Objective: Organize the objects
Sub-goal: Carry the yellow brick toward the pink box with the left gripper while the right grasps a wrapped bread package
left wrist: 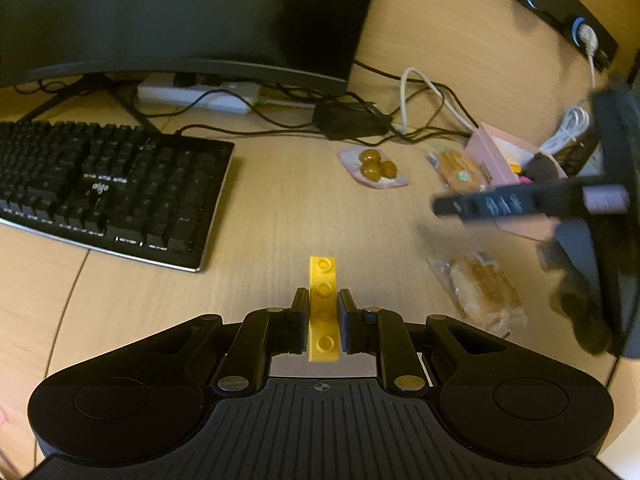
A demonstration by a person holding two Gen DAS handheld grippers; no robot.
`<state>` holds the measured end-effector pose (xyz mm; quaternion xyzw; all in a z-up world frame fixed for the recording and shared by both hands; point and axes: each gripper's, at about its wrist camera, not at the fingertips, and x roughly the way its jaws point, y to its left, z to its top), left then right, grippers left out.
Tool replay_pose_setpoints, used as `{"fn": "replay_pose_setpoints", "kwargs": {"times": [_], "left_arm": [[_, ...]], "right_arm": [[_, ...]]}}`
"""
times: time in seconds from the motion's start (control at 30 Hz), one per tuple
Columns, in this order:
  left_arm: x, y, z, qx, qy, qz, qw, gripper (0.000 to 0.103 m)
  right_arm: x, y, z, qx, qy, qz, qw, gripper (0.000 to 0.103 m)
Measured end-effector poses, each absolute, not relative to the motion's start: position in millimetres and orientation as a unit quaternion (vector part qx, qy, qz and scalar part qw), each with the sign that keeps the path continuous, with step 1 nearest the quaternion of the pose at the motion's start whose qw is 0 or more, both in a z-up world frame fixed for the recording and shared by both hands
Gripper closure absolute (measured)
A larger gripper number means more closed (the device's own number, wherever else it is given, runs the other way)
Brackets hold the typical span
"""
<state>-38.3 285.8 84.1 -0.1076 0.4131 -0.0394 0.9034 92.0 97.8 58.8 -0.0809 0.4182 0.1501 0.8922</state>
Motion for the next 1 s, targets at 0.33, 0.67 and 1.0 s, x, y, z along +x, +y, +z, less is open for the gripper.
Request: {"fn": "replay_pose_setpoints", "kwargs": {"times": [0.33, 0.67, 1.0], "left_arm": [[-65, 324, 71, -0.154, 0.427, 0.003, 0.891, 0.086], [-86, 348, 76, -0.144, 0.434, 0.038, 0.889, 0.086], [-78, 326, 76, -0.119, 0.438, -0.001, 0.891, 0.086]], "right_arm": [[191, 143, 21, -0.075, 0.456, 0.140, 0.876, 0.006], [210, 159, 3, -0.064, 0.461, 0.130, 0.876, 0.023], [173, 153, 17, -0.079, 0.474, 0.147, 0.865, 0.052]]}}
